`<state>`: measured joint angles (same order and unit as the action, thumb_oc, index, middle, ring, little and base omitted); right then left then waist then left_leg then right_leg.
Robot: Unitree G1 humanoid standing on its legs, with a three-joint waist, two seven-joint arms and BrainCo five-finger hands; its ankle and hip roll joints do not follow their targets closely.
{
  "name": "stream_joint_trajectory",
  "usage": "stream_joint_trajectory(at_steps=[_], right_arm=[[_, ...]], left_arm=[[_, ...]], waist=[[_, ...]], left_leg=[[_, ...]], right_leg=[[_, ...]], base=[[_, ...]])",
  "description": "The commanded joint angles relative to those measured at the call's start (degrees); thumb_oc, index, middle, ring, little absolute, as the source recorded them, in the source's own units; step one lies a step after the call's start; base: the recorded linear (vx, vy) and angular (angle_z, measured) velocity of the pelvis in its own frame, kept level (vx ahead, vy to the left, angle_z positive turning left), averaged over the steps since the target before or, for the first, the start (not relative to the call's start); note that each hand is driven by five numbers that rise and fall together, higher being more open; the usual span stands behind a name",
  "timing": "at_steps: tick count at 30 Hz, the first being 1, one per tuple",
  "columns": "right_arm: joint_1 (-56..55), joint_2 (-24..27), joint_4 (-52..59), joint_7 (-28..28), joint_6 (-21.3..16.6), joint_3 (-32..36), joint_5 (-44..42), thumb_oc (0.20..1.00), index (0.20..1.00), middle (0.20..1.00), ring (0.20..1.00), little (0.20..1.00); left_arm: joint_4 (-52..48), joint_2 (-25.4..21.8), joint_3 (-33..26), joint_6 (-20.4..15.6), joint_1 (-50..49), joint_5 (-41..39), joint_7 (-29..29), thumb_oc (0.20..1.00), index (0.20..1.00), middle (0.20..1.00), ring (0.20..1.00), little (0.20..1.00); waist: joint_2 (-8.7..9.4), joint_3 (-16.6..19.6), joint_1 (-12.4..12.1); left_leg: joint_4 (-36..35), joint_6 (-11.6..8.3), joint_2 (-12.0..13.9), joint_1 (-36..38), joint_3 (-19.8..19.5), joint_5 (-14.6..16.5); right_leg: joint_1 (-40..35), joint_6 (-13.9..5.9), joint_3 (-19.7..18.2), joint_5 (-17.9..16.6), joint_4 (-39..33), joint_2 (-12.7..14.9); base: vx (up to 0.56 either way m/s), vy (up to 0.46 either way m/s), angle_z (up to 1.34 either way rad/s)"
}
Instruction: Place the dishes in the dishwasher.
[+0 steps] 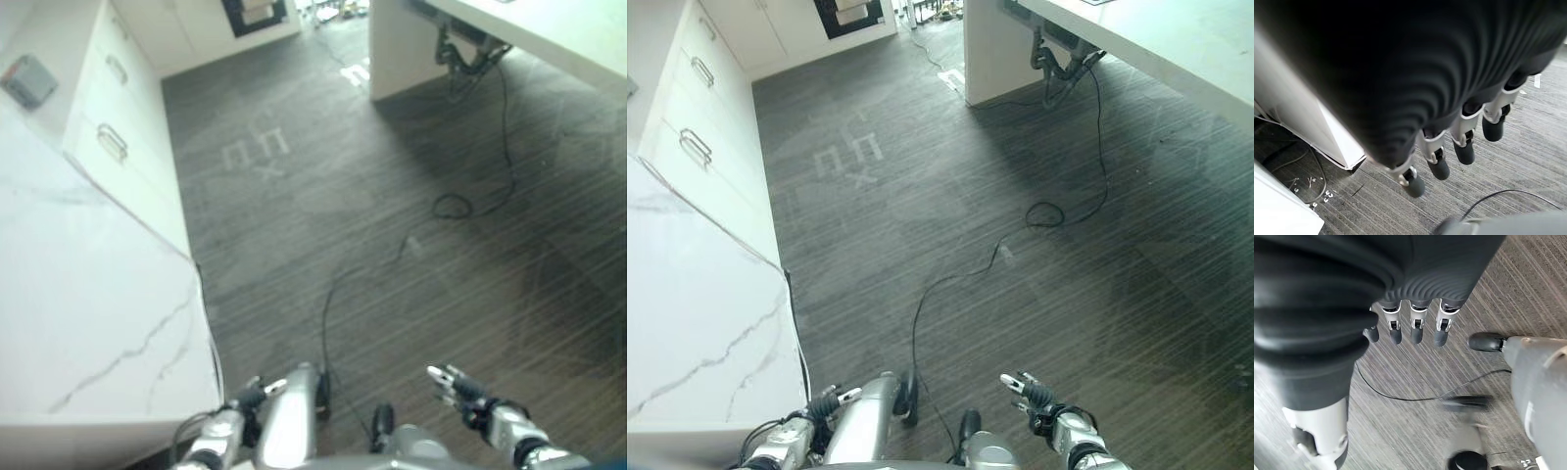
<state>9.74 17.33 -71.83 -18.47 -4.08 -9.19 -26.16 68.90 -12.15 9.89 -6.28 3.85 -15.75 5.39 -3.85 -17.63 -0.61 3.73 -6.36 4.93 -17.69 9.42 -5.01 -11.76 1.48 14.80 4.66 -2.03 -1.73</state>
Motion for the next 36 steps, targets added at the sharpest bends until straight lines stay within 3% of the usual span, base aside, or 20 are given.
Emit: stream_joint_trajectory(at_steps=[1,3,6,8,9,11,13,14,16,17,18,19,22,25,28,30,31,33,34,36], right_arm=[[-3.01,2.27,0.28,1.42,-0.65,0.84,1.21,1.000,1.000,1.000,1.000,1.000],[-3.42,2.04,0.02,1.98,-0.95,1.45,2.42,1.000,1.000,1.000,1.000,1.000],[-3.60,1.46,-0.27,1.99,-0.46,2.13,1.89,1.000,1.000,1.000,1.000,1.000],[-4.02,0.61,0.38,1.90,-0.69,2.74,1.76,1.000,1.000,1.000,1.000,1.000],[-4.27,0.21,0.81,2.37,-1.33,2.77,0.57,1.000,1.000,1.000,1.000,1.000],[-4.45,-0.18,1.62,2.88,-2.52,2.60,-1.03,1.000,1.000,1.000,1.000,1.000],[-4.03,-0.49,1.62,2.79,-4.05,1.99,-0.12,1.000,1.000,1.000,1.000,1.000],[-3.80,-0.64,1.46,2.92,-5.35,1.57,-0.22,1.000,1.000,1.000,1.000,1.000],[-3.43,-0.65,1.69,3.29,-5.89,1.47,-1.57,1.000,1.000,1.000,1.000,1.000],[-3.13,-0.30,1.78,3.08,-6.07,1.56,-2.65,1.000,1.000,1.000,1.000,1.000],[-2.93,-0.07,1.66,2.70,-6.36,1.67,-2.88,1.000,1.000,1.000,1.000,1.000],[-3.11,0.41,1.24,1.63,-7.24,2.14,-2.13,1.000,1.000,1.000,1.000,1.000],[-3.07,0.49,1.19,1.62,-6.25,2.53,-2.01,1.000,1.000,1.000,1.000,1.000],[-2.74,0.26,0.50,2.20,-5.98,2.40,-0.83,1.000,1.000,1.000,1.000,1.000],[-2.81,1.14,1.28,2.06,-5.78,1.51,0.37,1.000,1.000,1.000,1.000,1.000],[-3.62,2.15,2.33,1.89,-5.74,0.76,0.35,1.000,1.000,1.000,1.000,1.000],[-3.76,2.29,2.45,1.94,-5.58,0.85,-0.05,1.000,1.000,1.000,1.000,1.000],[-3.63,2.36,2.27,1.93,-5.62,0.81,-0.70,1.000,1.000,1.000,1.000,1.000],[-3.31,2.28,1.97,2.05,-5.53,0.65,-0.69,1.000,1.000,1.000,1.000,1.000],[-2.96,2.11,1.28,2.55,-4.74,0.60,-0.22,1.000,1.000,1.000,1.000,1.000]], left_arm=[[-0.68,-0.06,0.07,-1.77,1.56,0.93,1.95,1.000,1.000,1.000,1.000,1.000],[-0.61,0.02,-0.75,-2.22,0.57,1.08,2.34,1.000,1.000,1.000,1.000,1.000],[-0.10,-0.57,-0.92,-2.71,0.09,1.97,2.11,1.000,1.000,1.000,1.000,1.000],[-0.01,-1.55,0.89,-3.55,1.35,3.19,2.09,1.000,1.000,1.000,1.000,1.000],[-0.17,-1.93,1.91,-3.57,2.25,3.26,2.16,1.000,1.000,1.000,1.000,1.000],[-0.40,-2.55,3.51,-3.16,3.65,2.83,1.39,1.000,1.000,1.000,1.000,1.000],[-0.19,-2.67,4.12,-3.03,4.35,1.31,0.45,1.000,1.000,1.000,1.000,1.000],[-0.14,-2.90,4.15,-3.08,4.76,0.39,0.82,1.000,1.000,1.000,1.000,1.000],[-0.67,-3.07,3.95,-2.63,5.28,1.58,1.41,1.000,1.000,1.000,1.000,1.000],[-1.16,-3.14,4.12,-1.89,5.43,2.28,1.63,1.000,1.000,1.000,1.000,1.000],[-1.20,-3.11,4.14,-1.59,5.48,2.52,1.63,1.000,1.000,1.000,1.000,1.000],[-0.98,-3.08,4.30,-1.63,4.76,1.94,1.92,1.000,1.000,1.000,1.000,1.000],[-0.86,-2.20,4.50,-1.59,3.66,2.51,1.52,1.000,1.000,1.000,1.000,1.000],[-1.04,-1.06,4.74,-0.66,2.53,3.52,0.86,1.000,1.000,1.000,1.000,1.000],[-1.34,-0.59,4.08,-0.91,2.05,2.42,1.56,1.000,1.000,1.000,1.000,1.000],[-1.78,-0.47,3.20,-1.27,1.67,3.84,2.11,1.000,1.000,1.000,1.000,1.000],[-2.04,-0.62,3.03,-0.88,1.62,4.50,2.50,1.000,1.000,1.000,1.000,1.000],[-1.71,-0.62,3.08,-1.20,1.79,5.73,3.00,1.000,1.000,1.000,1.000,1.000],[-1.12,-0.49,3.39,-1.86,1.90,6.04,2.84,1.000,1.000,1.000,1.000,1.000],[-0.11,-0.42,3.64,-2.49,1.89,5.30,2.60,1.000,1.000,1.000,1.000,1.000]], waist=[[2.33,3.17,-1.80],[2.66,4.13,-1.86],[3.83,5.07,-2.85],[4.33,6.02,-1.84],[4.10,6.17,-1.20],[3.17,5.97,-0.38],[2.61,5.34,0.81],[2.35,4.68,2.20],[1.62,4.12,3.22],[2.16,3.81,3.95],[2.43,3.62,4.47],[2.57,3.29,5.83],[2.18,3.90,5.73],[2.62,4.69,5.21],[2.94,4.97,4.19],[4.02,4.49,3.16],[4.61,4.19,2.83],[4.62,3.43,2.17],[4.76,3.23,1.96],[4.33,3.06,1.51]], left_leg=[[0.18,1.78,1.54,6.45,5.77,-1.71],[-2.67,2.62,0.74,9.40,7.20,-0.51],[-3.04,5.13,-2.19,11.40,5.09,2.12],[-7.72,8.70,-5.82,16.44,4.84,3.37],[-8.07,10.27,-7.06,17.61,4.47,4.48],[-8.36,12.07,-8.04,19.61,4.57,6.13],[-8.66,12.55,-8.14,21.91,4.24,7.50],[-8.72,12.42,-8.20,23.82,2.94,8.21],[-8.73,11.93,-7.15,24.53,2.21,7.81],[-8.73,11.63,-7.60,25.94,1.26,9.07],[-8.73,11.54,-7.82,26.92,0.87,9.98],[-8.73,11.70,-8.24,30.08,0.26,13.13],[-6.61,10.86,-7.57,30.35,0.75,13.62],[3.01,10.07,-7.14,28.73,0.28,16.38],[21.68,5.85,-5.57,23.07,-1.49,9.65],[39.41,4.47,-4.96,13.94,-2.43,5.97],[42.62,4.86,-3.23,10.37,-1.36,6.15],[38.57,6.04,-2.09,7.92,-0.16,7.94],[31.69,6.57,-1.93,8.80,0.79,8.77],[13.12,5.73,-0.87,10.77,0.74,6.55]], right_leg=[[-5.66,-3.57,-1.27,5.80,2.58,3.86],[-6.77,-4.84,-0.78,7.44,3.69,5.04],[-7.94,-5.98,-1.16,7.81,7.70,6.83],[-3.63,-9.73,-0.39,0.00,21.73,10.18],[-0.22,-10.81,-0.74,-3.56,30.10,11.71],[5.33,-11.71,-0.97,-7.44,43.87,13.59],[10.46,-10.78,-0.91,-5.28,46.71,12.31],[13.84,-9.88,-1.15,-2.45,43.85,9.04],[16.44,-8.17,-0.49,-1.70,35.66,6.29],[18.18,-8.25,-0.19,-2.90,25.54,6.24],[19.24,-8.41,-0.18,-4.02,21.29,6.31],[23.65,-9.61,-0.50,-8.44,18.39,7.73],[20.95,-7.76,-0.37,-4.72,17.08,6.79],[15.51,-5.45,-2.48,-1.12,13.99,5.19],[10.90,-2.61,-3.07,0.45,10.98,3.90],[8.71,-0.73,-3.45,1.81,10.90,4.03],[7.57,-0.21,-3.49,2.30,10.56,4.18],[5.78,-0.25,-4.21,2.99,9.96,3.88],[4.79,-0.77,-5.08,3.28,9.24,3.86],[2.30,-2.24,-6.59,3.96,7.33,3.31]], base=[[0.43,0.334,-0.15],[0.43,0.350,0.00],[0.37,0.332,-0.17],[0.39,0.486,-0.26],[0.26,0.400,0.11],[0.28,0.397,0.52],[0.28,0.200,0.45],[0.21,-0.005,0.07],[0.26,-0.125,0.60],[0.38,-0.166,0.87],[0.53,-0.181,0.81],[0.50,-0.147,0.37],[0.42,-0.195,0.14],[0.44,-0.287,-0.26],[0.30,-0.261,0.03],[0.31,-0.268,-0.40],[0.30,-0.165,-0.47],[0.29,0.036,-0.19],[0.41,0.216,-0.18],[0.53,0.339,-0.57]])
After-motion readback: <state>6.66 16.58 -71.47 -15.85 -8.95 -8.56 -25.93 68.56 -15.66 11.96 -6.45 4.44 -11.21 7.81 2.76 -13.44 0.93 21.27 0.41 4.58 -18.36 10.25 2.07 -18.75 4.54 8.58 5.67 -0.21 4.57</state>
